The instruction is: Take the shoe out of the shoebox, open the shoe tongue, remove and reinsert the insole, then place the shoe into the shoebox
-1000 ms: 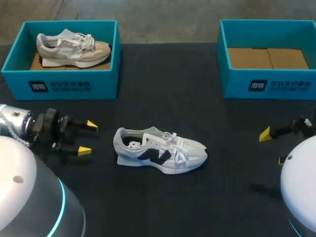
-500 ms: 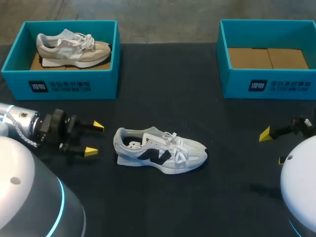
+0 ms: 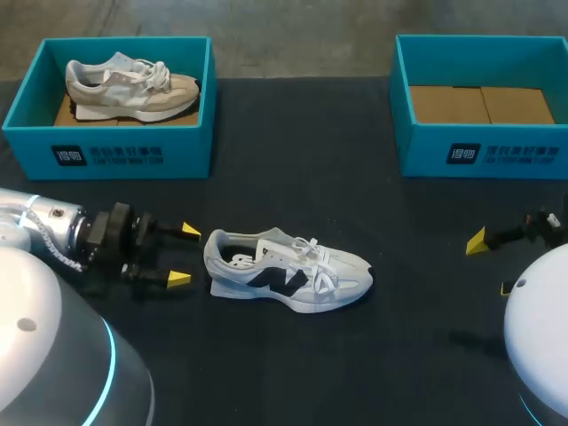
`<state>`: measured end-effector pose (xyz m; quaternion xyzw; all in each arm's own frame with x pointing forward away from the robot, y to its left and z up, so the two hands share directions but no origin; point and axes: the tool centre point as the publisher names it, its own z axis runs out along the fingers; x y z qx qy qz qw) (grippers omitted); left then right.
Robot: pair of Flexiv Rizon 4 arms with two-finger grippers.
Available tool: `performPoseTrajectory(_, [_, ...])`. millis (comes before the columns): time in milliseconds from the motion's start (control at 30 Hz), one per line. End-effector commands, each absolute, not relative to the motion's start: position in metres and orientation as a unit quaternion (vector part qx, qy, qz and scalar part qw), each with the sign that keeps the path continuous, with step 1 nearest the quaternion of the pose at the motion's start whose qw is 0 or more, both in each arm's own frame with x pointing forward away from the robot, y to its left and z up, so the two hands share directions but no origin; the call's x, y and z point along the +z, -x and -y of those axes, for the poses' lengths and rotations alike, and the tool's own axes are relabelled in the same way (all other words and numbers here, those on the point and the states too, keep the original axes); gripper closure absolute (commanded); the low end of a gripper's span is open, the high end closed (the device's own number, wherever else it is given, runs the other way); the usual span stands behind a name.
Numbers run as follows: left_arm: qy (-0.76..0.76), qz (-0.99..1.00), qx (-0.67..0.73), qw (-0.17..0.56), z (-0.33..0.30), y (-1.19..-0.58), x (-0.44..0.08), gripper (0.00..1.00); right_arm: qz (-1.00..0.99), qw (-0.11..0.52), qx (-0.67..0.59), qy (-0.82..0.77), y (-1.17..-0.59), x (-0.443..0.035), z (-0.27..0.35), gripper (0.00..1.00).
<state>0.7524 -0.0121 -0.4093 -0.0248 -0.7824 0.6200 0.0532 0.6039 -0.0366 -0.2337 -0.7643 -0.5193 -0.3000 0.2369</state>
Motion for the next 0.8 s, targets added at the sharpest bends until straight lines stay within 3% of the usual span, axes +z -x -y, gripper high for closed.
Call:
performPoseTrajectory(33, [0.021,0.783,0.62,0.05,0.016,-0.75,-0.411,0.0,0.517,0.231,-0.303,0.767,-0.592,-0.228,0.038,0.0])
performPoseTrajectory(800, [0.024,0.784,0.617,0.062,0.036,-0.75,-0.415,0.0,0.517,0.231,-0.303,0.767,-0.592,-0.228,0.038,0.0])
